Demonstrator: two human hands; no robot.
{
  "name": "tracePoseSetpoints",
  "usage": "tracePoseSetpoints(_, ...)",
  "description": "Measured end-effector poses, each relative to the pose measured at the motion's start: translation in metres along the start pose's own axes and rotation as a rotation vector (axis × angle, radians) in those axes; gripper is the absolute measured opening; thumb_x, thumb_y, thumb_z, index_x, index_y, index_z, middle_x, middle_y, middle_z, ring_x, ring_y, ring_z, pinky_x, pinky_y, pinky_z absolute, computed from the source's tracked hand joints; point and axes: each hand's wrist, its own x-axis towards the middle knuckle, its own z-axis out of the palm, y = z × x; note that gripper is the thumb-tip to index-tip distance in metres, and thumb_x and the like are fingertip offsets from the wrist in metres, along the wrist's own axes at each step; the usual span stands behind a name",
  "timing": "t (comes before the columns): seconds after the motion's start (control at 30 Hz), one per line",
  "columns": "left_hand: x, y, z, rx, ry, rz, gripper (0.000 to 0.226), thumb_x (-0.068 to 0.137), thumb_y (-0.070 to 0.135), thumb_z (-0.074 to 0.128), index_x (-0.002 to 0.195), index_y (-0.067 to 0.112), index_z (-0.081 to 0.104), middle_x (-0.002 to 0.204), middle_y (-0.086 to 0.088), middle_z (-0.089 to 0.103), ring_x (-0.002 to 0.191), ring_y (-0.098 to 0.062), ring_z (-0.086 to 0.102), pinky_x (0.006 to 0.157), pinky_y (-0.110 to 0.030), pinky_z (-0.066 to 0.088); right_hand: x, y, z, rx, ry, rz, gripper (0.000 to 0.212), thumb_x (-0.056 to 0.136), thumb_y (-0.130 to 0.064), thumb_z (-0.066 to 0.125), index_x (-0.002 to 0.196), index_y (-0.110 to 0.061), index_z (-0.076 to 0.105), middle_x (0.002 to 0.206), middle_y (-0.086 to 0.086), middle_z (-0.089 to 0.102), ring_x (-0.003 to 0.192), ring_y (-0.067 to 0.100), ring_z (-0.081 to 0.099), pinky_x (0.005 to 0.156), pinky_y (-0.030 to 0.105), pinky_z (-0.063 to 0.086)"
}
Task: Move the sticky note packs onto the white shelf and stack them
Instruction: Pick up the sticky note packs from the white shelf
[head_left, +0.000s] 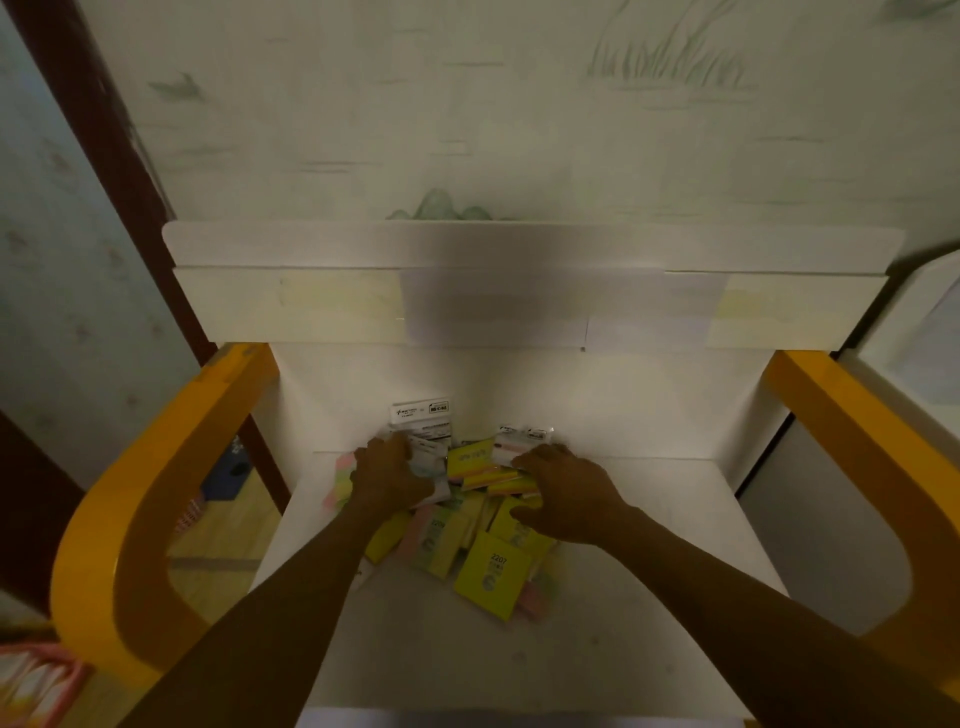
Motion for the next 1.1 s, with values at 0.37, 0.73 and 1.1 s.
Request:
tracePoseSetpoints(0.37, -0.011, -0.008, -0.012, 0.053, 0.067, 0.115, 0.061, 0.063, 0.04, 0.082, 0.109, 0.014, 0.051, 0.115, -0.012, 0.051, 0.101, -0.026, 0.052, 0.082, -0.034, 0.048, -0.018, -0.052, 0.067, -0.187, -0.141, -0.023, 0.088, 0.077, -0.061, 0.064, 0.142, -0.011, 0.032, 0.153, 0.015, 0.018, 0.137, 0.036, 0.025, 0.104, 0.049, 0.034)
tracePoseSetpoints(0.73, -0.017, -0.019, -0.019, 0.047, 0.097, 0.164, 0.069, 0.062, 0.038, 0.082, 0.117, 0.011, 0.05, 0.119, -0.012, 0.051, 0.107, -0.027, 0.05, 0.084, -0.037, 0.047, -0.018, -0.069, 0.069, -0.232, -0.196, 0.026, 0.084, 0.074, -0.051, 0.071, 0.136, -0.007, 0.038, 0.144, 0.017, 0.028, 0.129, 0.036, 0.03, 0.098, 0.051, 0.038)
tracePoseSetpoints(1.1, -0.021, -0.004, -0.05, 0.055, 0.104, 0.211, 0.083, 0.062, 0.044, 0.082, 0.132, 0.014, 0.047, 0.13, -0.01, 0.048, 0.116, -0.026, 0.049, 0.093, -0.038, 0.047, -0.015, -0.062, 0.022, -0.207, -0.092, 0.015, 0.096, 0.069, -0.059, 0.073, 0.141, -0.011, 0.033, 0.142, 0.013, 0.034, 0.128, 0.032, 0.036, 0.1, 0.046, 0.041)
